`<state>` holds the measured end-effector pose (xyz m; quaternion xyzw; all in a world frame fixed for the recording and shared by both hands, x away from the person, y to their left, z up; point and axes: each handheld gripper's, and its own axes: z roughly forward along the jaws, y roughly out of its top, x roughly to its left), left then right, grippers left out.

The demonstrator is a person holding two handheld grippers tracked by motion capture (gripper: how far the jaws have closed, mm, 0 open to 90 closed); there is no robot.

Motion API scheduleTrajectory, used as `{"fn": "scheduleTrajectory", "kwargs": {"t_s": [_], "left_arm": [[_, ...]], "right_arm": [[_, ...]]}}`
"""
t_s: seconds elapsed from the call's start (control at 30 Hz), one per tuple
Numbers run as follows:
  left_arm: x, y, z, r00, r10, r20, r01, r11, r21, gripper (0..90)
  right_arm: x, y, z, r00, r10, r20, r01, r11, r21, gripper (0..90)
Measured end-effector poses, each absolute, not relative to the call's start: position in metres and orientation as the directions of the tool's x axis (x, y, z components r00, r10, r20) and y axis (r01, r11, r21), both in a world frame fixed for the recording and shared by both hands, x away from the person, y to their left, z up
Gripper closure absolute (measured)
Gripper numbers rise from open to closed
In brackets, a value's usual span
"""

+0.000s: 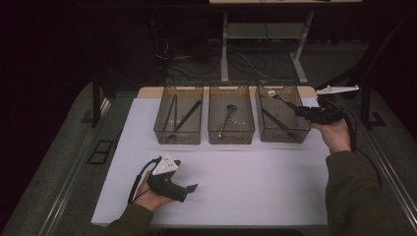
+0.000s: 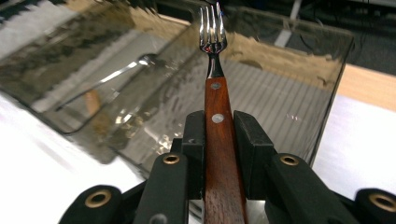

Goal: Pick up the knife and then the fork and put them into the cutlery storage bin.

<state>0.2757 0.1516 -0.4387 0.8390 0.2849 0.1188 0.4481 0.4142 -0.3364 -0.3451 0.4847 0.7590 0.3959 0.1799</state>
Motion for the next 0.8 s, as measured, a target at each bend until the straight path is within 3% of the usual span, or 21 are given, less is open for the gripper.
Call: {"fn": "scheduleTrajectory", "kwargs": {"t_s": [0.8], "left_arm": [[0.277,0.151,-0.44,0.818,0.573,-0.049,0.362,-0.447,0.818,0.0]], "right_arm": [[0.47,-0.317,-0.39,-0.311,0.945,0.102,0.769,0.187,0.611,75.2]]}}
